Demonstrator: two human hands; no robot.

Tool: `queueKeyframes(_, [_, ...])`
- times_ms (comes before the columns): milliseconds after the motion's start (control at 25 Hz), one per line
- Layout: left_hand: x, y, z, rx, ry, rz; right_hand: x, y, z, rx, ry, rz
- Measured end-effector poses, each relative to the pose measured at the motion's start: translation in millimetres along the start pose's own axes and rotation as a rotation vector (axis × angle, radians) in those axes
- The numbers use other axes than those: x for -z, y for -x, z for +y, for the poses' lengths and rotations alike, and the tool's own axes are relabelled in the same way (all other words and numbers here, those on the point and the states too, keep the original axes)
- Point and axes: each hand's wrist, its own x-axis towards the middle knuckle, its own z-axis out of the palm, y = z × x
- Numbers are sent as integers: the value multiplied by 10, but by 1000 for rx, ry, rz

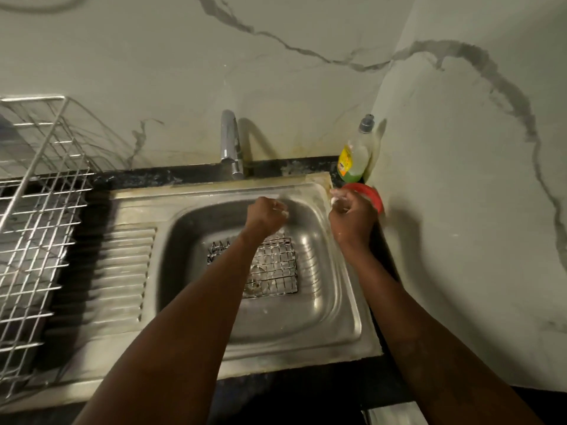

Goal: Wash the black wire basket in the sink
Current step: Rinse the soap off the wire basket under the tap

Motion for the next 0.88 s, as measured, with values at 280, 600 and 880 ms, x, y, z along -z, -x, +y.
queueKeyframes(280, [676, 50, -1045, 242, -170, 183, -832, 542, 265, -85, 183, -526])
queueKeyframes(600, [742, -217, -1630, 387, -165, 111, -1146, 484, 441, -304, 393, -536])
queueKeyframes(880, [771, -569, -2053, 546, 113, 26, -1556, 267, 746, -638, 515, -601])
